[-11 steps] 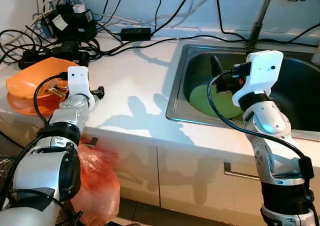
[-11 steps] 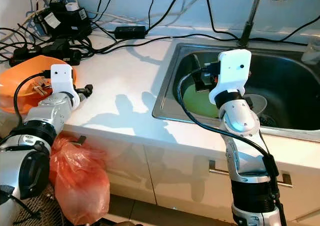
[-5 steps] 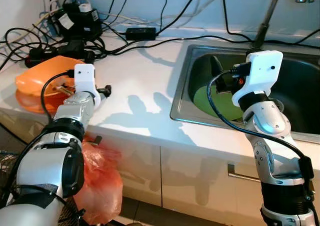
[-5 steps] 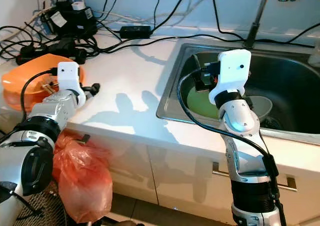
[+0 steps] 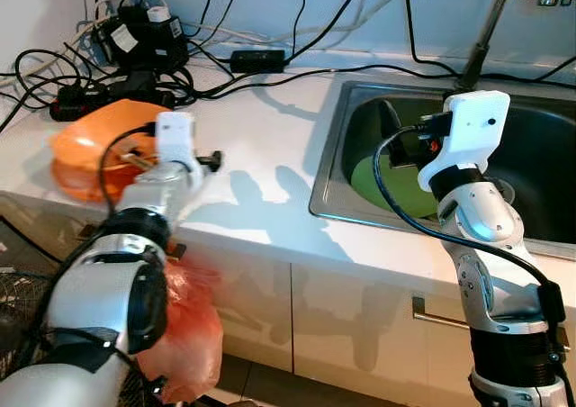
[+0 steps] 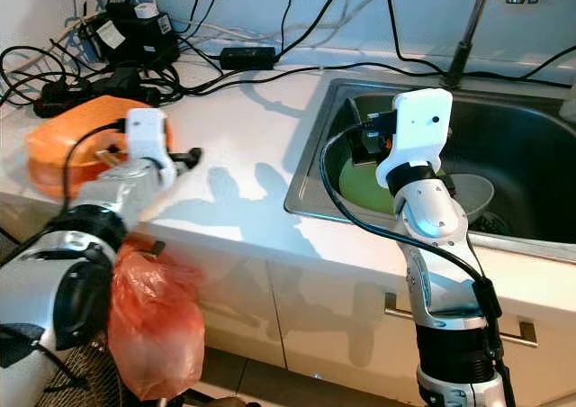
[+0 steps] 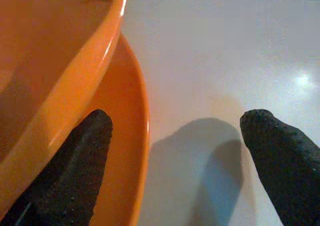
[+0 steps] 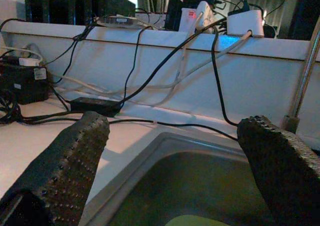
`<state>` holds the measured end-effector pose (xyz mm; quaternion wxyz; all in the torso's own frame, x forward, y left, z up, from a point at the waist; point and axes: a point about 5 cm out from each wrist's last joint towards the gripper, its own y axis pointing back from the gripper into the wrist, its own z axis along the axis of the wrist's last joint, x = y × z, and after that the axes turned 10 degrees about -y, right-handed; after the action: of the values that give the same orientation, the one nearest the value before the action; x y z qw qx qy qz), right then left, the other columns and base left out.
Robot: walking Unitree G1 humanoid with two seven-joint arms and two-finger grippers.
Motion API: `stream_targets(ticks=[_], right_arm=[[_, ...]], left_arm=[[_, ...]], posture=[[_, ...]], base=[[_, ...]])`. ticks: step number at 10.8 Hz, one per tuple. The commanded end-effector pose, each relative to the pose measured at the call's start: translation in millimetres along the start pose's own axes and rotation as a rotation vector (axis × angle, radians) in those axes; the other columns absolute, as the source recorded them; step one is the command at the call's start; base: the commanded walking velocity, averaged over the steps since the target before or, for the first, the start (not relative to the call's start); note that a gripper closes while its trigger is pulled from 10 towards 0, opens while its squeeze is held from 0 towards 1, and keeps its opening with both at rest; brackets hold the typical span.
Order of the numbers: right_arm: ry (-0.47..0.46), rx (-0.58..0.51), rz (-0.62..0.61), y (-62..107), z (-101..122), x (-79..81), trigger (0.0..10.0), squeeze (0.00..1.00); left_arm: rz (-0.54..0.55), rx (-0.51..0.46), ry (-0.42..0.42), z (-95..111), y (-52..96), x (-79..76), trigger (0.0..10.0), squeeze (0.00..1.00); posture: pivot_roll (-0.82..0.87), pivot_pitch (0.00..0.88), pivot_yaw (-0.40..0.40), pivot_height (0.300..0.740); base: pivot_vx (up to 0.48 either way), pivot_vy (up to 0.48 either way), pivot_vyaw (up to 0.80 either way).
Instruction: Kitchen organization
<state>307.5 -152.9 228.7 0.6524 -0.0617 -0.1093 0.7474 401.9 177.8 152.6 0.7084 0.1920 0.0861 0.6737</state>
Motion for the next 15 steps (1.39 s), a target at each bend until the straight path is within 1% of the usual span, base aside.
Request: stream_targets(ticks=[1, 3, 5, 10, 11, 12, 14, 15], right_arm=[[0.000, -0.006, -0.015, 2.0, 2.9, -2.0, 10.0, 0.00], [0.001, -0.005, -0.017, 2.6, 2.9, -1.9, 10.0, 0.00], [0.003, -0.005, -0.026, 4.6, 2.8, -3.1, 10.0, 0.00], [0.007, -0.004, -0.047, 8.1, 3.1, -5.5, 10.0, 0.00], [0.007, -0.003, -0.051, 9.5, 2.9, -5.3, 10.0, 0.00], [0.007, -0.002, -0.053, 9.1, 2.7, -5.5, 10.0, 0.00], [0.006, -0.003, -0.059, 10.8, 2.8, -5.2, 10.0, 0.00], [0.005, -0.003, -0.063, 10.8, 2.6, -5.3, 10.0, 0.00]], left_arm=[[-0.096, 0.087, 0.012, -17.7, -2.0, -21.7, 10.0, 0.00], [-0.124, 0.078, 0.004, -13.9, -2.6, -32.5, 10.0, 0.00], [-0.175, 0.062, -0.015, -6.6, -2.9, -50.2, 10.0, 0.00], [-0.279, 0.036, -0.054, 3.9, -1.0, -86.3, 10.0, 0.00], [-0.316, 0.026, -0.066, 7.2, 0.5, -99.1, 10.0, 0.00], [-0.329, 0.022, -0.067, 9.0, 1.3, -104.8, 10.0, 0.00], [-0.387, 0.004, -0.087, 15.4, 4.8, -123.9, 10.0, 0.00], [-0.402, -0.001, -0.094, 17.4, 6.2, -130.2, 10.0, 0.00]], posture=[[-0.05, 0.000, 0.078, 0.740], [-0.05, 0.000, 0.083, 0.740], [-0.06, 0.000, 0.094, 0.740], [-0.08, 0.000, 0.111, 0.740], [-0.08, 0.000, 0.111, 0.740], [-0.08, 0.000, 0.120, 0.740], [-0.08, 0.000, 0.120, 0.740], [-0.09, 0.002, 0.131, 0.740]], base=[[0.000, 0.000, 0.00], [0.000, 0.000, 0.00], [0.000, 0.000, 0.00], [0.000, 0.000, 0.00], [0.000, 0.000, 0.00], [0.000, 0.000, 0.00], [0.000, 0.000, 0.00], [0.000, 0.000, 0.00]])
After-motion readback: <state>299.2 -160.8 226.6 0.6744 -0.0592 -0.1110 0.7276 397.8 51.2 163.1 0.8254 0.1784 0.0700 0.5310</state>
